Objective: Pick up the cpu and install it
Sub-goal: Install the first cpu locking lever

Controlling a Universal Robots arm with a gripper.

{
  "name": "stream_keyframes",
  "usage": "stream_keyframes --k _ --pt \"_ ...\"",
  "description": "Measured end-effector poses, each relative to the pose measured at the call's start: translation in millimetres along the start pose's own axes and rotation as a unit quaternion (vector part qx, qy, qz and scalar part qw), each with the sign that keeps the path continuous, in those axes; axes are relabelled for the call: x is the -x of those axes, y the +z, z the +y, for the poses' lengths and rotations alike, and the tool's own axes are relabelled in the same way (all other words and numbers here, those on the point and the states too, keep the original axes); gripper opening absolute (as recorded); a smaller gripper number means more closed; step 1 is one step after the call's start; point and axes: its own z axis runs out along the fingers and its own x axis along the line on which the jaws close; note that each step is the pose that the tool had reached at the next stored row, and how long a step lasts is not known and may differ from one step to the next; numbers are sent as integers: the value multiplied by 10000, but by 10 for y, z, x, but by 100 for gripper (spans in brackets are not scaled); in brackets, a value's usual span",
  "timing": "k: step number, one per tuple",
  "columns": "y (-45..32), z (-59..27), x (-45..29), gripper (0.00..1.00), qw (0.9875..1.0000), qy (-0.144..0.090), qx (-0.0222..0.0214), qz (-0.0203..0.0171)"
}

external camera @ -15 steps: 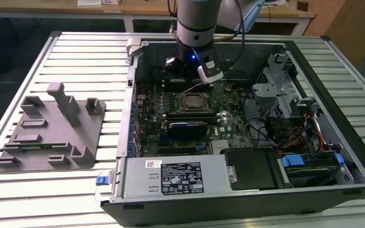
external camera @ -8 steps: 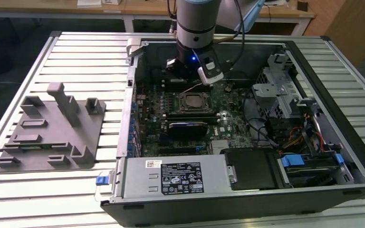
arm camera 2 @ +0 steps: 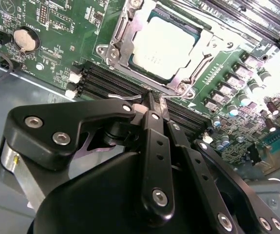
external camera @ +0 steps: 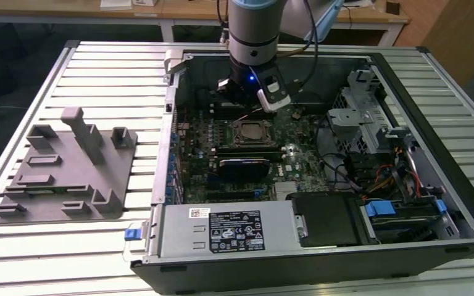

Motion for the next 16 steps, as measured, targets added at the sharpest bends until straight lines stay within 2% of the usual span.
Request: stream_keyframes --k 13,16 --pt "40 29 13 11 9999 100 -24 -26" --pt "50 28 11 11 9999 98 -22 -53"
